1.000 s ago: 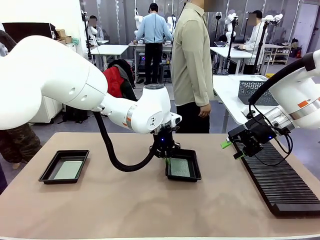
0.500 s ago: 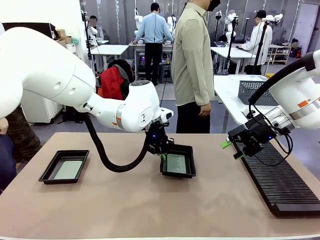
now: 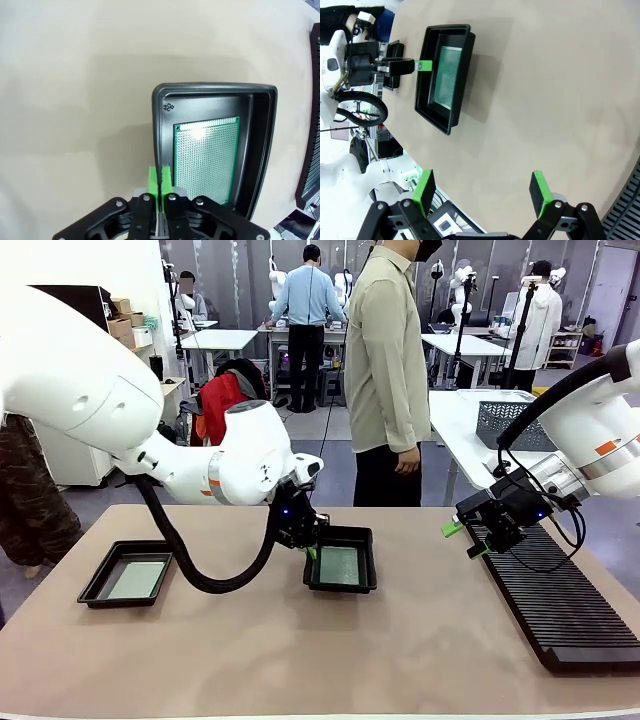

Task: Inspect and transfer BCBs to ESD trays.
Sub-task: Pick up the ESD tray and place it on the left side of the table.

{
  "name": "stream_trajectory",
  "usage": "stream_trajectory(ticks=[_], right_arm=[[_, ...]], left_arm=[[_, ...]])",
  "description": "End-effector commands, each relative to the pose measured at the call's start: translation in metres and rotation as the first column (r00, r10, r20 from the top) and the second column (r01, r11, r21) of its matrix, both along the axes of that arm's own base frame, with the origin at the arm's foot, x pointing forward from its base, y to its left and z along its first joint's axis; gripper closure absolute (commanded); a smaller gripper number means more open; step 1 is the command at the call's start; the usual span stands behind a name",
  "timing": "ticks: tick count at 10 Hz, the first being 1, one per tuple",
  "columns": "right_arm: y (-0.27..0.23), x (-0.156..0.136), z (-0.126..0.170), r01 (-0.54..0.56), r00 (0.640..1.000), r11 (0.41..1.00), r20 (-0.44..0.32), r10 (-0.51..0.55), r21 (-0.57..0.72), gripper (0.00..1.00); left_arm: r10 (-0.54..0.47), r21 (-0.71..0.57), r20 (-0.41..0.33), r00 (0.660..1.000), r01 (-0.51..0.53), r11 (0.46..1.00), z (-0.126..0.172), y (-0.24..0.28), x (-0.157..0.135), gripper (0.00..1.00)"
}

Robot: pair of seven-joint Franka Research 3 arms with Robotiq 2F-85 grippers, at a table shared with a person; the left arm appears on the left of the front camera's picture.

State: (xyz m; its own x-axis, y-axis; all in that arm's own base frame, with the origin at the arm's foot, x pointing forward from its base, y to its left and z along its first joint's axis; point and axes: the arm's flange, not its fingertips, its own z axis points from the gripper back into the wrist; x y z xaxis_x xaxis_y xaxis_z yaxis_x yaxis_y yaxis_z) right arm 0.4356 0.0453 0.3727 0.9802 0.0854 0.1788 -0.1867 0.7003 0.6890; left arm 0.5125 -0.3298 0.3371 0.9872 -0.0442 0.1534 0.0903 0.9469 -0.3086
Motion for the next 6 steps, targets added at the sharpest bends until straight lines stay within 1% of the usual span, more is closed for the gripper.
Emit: stream_trajectory(ticks=[1, 6], right_arm=[[0.000, 0.000, 0.000, 0.005, 1.000, 1.000, -0.005, -0.005, 0.001, 0.00], [0.000, 0.000, 0.000, 0.005, 1.000, 1.000, -0.005, -0.005, 0.001, 0.00]], left_arm=[[-0.004, -0.053, 0.012, 1.000, 0.005, 0.999, 0.004, 0.035, -0.017, 1.00], [0.017, -0.057, 0.001, 1.000, -0.017, 0.998, 0.004, 0.107, -0.034, 1.00]])
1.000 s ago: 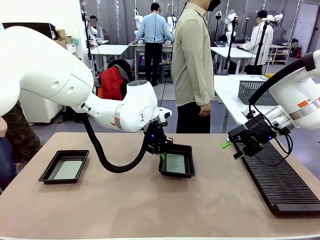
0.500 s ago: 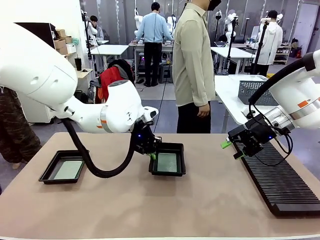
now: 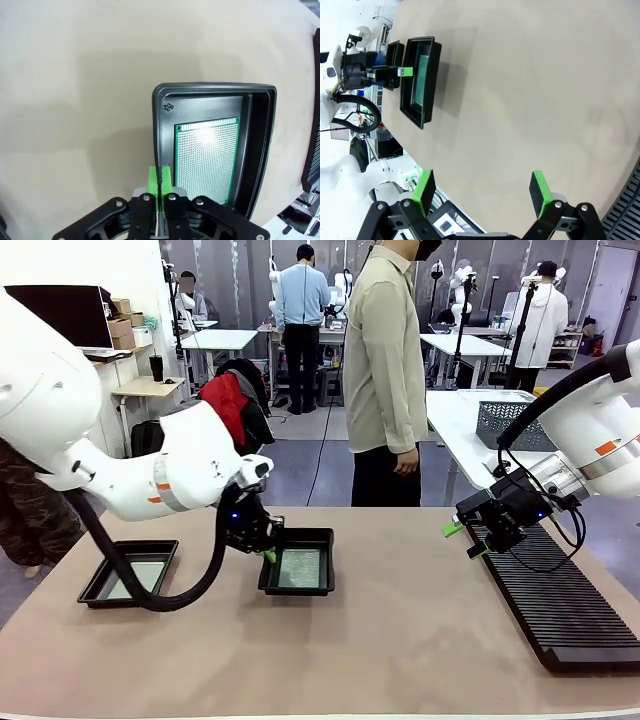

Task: Inspect and transfer BCBs to ESD trays.
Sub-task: Pick up the ESD tray and place it on the left side of the table.

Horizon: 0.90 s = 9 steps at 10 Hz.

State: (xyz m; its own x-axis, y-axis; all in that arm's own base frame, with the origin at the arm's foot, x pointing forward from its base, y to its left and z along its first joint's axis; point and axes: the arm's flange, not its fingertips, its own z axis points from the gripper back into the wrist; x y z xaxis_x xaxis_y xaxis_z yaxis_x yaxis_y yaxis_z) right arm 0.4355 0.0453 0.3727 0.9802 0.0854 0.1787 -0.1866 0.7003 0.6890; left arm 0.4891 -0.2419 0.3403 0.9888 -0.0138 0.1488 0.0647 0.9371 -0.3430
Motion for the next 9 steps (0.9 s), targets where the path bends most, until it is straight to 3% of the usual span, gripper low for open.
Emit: stream_trajectory(ticks=[1, 9], right_arm=[[0.000, 0.000, 0.000, 0.005, 1.000, 1.000, -0.005, -0.005, 0.001, 0.00], [0.000, 0.000, 0.000, 0.005, 1.000, 1.000, -0.005, -0.005, 0.001, 0.00]], left_arm=[[-0.004, -0.016, 0.004, 1.000, 0.004, 1.000, 0.001, 0.035, -0.013, 1.00], [0.032, 0.027, -0.004, 0.999, -0.032, 0.999, -0.005, 0.135, -0.001, 1.00]])
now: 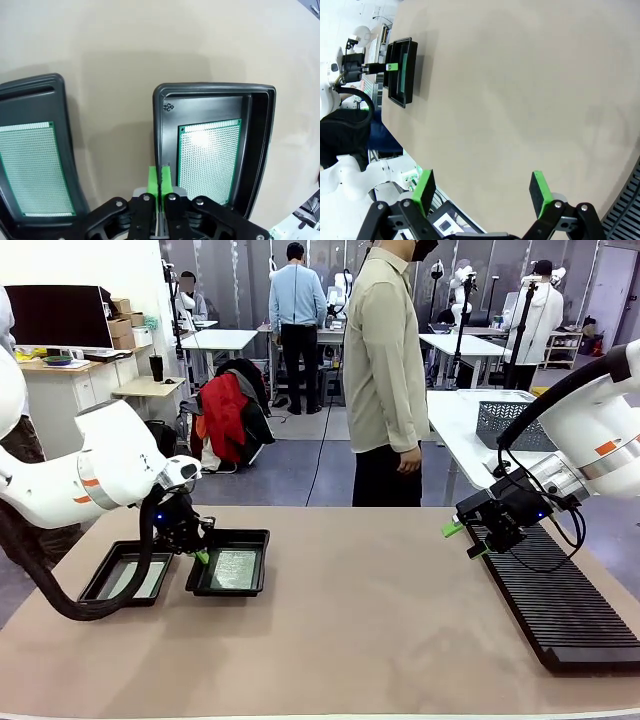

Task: Inspect and transfer BCBs to ESD trays.
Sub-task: Pick up the ESD tray and place it on the left side of the table.

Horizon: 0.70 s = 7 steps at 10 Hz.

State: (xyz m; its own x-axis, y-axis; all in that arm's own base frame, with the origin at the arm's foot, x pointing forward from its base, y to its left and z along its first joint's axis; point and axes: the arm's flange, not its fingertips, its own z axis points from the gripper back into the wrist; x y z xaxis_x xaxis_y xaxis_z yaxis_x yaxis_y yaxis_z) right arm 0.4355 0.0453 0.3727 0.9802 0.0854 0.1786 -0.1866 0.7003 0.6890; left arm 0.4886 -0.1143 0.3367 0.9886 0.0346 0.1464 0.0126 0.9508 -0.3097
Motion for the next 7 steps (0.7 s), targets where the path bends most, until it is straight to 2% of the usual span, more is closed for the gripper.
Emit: stream_trajectory(ticks=[1, 7], right_arm=[[0.000, 0.000, 0.000, 0.005, 1.000, 1.000, -0.005, -0.005, 0.001, 0.00], [0.000, 0.000, 0.000, 0.005, 1.000, 1.000, -0.005, -0.005, 0.001, 0.00]], left_arm=[[-0.016, -0.005, -0.010, 1.000, 0.016, 1.000, -0.004, 0.013, 0.000, 1.00], [0.011, 0.046, -0.012, 1.000, -0.011, 0.999, -0.013, 0.025, 0.006, 1.00]])
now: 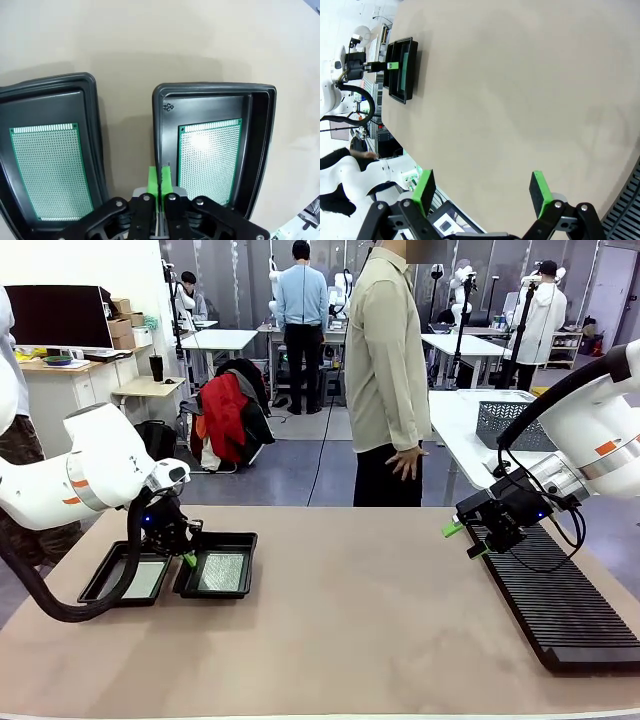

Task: Inspect and transfer BCBs to ESD trays.
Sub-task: Pick up the ESD tray and place it on the left side of the table.

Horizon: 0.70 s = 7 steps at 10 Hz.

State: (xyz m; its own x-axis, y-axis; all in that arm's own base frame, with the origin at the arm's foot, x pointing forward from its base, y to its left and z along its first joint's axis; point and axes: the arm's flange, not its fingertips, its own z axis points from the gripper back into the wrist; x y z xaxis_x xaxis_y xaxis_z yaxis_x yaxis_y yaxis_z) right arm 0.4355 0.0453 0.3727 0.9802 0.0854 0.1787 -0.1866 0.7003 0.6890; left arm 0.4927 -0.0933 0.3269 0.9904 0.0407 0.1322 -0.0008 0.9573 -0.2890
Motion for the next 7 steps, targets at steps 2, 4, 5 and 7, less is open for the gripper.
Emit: stream_trajectory(ticks=[2, 4, 5, 7], right_arm=[[0.0004, 0.0001, 0.0005, 0.005, 1.000, 1.000, -0.005, -0.005, 0.001, 0.00], [0.0004, 0.0001, 0.0005, 0.005, 1.000, 1.000, -0.005, -0.005, 0.001, 0.00], [0.0004, 0.0001, 0.0005, 0.005, 1.000, 1.000, -0.005, -0.005, 0.001, 0.00], [0.0004, 0.0001, 0.0005, 0.005, 1.000, 1.000, -0.005, -0.005, 0.001, 0.00]], left_arm=[[0.011, 0.033, 0.000, 1.000, -0.011, 0.999, -0.0069, 0.0037, 0.0032, 1.00], [0.016, 0.042, -0.006, 1.000, -0.016, 0.999, -0.0118, 0.0015, 0.0031, 1.00], [0.016, 0.047, -0.007, 1.000, -0.016, 0.999, -0.0130, 0.0002, 0.0026, 1.00], [-0.003, 0.024, -0.016, 1.000, 0.003, 1.000, -0.0115, 0.0009, 0.0009, 1.00]])
